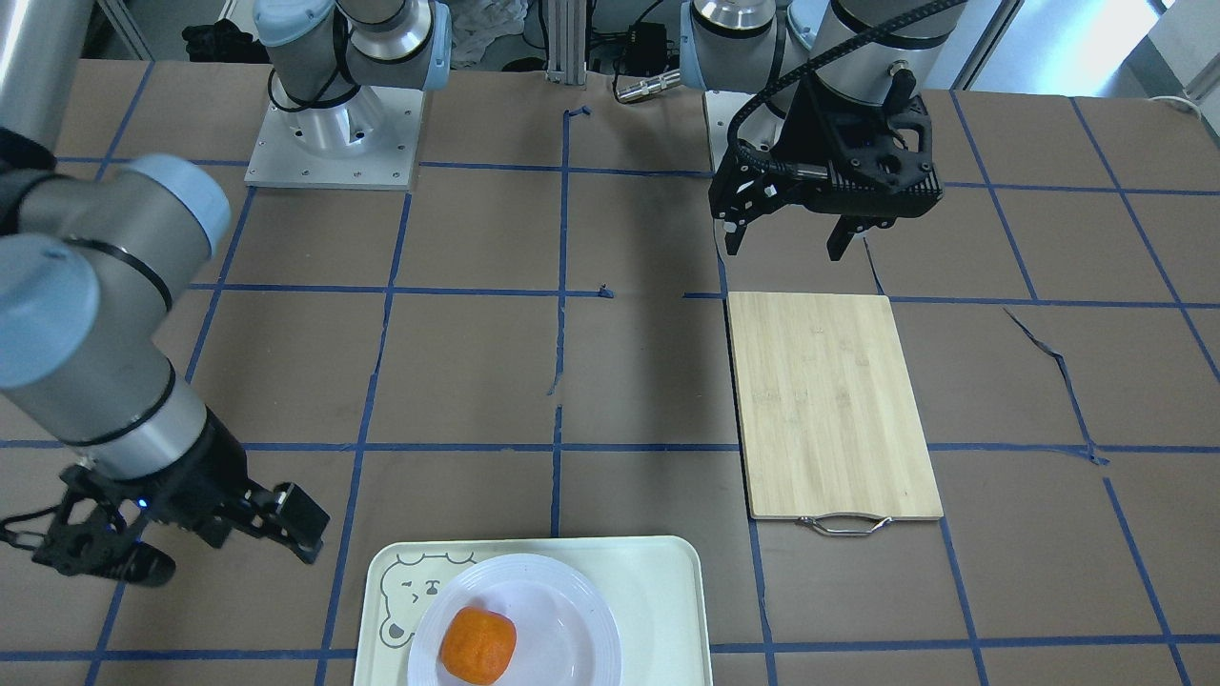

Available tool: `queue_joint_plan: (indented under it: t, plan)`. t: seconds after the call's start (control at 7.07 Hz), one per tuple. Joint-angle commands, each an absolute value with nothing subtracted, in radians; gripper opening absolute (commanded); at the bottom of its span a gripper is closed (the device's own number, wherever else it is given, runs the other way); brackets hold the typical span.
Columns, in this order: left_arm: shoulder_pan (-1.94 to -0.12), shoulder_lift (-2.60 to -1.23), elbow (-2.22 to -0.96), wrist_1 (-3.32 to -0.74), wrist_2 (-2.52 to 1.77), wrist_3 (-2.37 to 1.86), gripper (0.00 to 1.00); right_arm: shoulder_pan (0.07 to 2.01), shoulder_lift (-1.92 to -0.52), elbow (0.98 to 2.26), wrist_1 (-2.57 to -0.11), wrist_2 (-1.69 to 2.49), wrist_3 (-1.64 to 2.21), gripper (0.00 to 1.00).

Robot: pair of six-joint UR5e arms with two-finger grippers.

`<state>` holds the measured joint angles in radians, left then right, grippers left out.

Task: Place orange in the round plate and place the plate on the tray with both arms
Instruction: 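Release the plate and raise the right gripper away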

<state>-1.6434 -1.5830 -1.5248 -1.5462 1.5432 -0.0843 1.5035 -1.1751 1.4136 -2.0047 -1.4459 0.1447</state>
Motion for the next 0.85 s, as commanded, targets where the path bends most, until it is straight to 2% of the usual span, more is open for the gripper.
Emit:
queue_joint_plan:
  t: [0.0,0.28,0.71]
  plan:
    - [-1.644,-1.583,-1.525,-1.546,1.543,-0.084,1.0,1.544,-1.383,1.391,-1.699,-1.503,0.109,1.0]
    - [-1.644,-1.583,-1.525,-1.546,1.543,-0.084,1.0,1.624,-1.437,1.37,-1.619,-1.65,0.06,1.0]
    - [-1.643,-1.583,-1.525,-1.546,1.543,-0.084,1.0,1.617,-1.505,1.385,-1.472,-1.635,-0.012,1.0]
